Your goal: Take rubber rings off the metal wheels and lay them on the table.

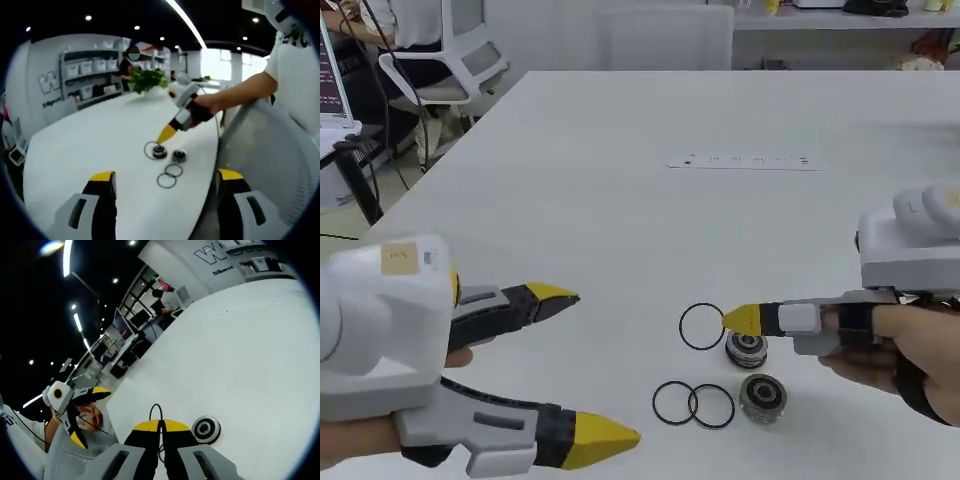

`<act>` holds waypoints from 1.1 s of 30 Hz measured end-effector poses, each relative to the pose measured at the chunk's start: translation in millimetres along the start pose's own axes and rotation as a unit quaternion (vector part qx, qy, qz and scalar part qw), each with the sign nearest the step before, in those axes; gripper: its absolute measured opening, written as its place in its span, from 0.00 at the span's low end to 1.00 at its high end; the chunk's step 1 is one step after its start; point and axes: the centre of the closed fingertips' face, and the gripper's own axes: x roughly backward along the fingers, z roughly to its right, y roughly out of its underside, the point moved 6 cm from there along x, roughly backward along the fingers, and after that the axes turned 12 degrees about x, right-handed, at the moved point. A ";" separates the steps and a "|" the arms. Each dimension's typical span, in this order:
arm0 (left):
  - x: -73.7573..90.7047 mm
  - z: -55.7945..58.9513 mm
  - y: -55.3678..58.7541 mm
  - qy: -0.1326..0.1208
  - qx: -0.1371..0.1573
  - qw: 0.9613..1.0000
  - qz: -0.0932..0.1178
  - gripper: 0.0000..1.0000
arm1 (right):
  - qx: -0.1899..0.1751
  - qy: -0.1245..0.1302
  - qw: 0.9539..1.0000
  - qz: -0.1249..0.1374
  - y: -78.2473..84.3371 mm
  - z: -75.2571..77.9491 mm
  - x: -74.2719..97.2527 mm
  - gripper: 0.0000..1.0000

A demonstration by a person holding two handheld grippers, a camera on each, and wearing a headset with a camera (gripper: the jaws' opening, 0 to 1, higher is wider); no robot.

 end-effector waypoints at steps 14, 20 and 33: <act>-3.2 4.0 15.8 -0.004 0.030 1.000 -0.001 1.00 | 0.020 -0.018 0.999 -0.043 15.3 -9.3 -10.2 0.00; -5.1 5.7 23.6 -0.006 0.035 0.999 -0.015 1.00 | 0.031 -0.020 0.997 -0.064 23.4 -11.3 -14.4 0.00; -5.2 4.3 28.4 -0.015 0.029 0.999 -0.030 0.95 | 0.067 -0.001 0.993 -0.101 36.4 -4.7 -21.2 0.00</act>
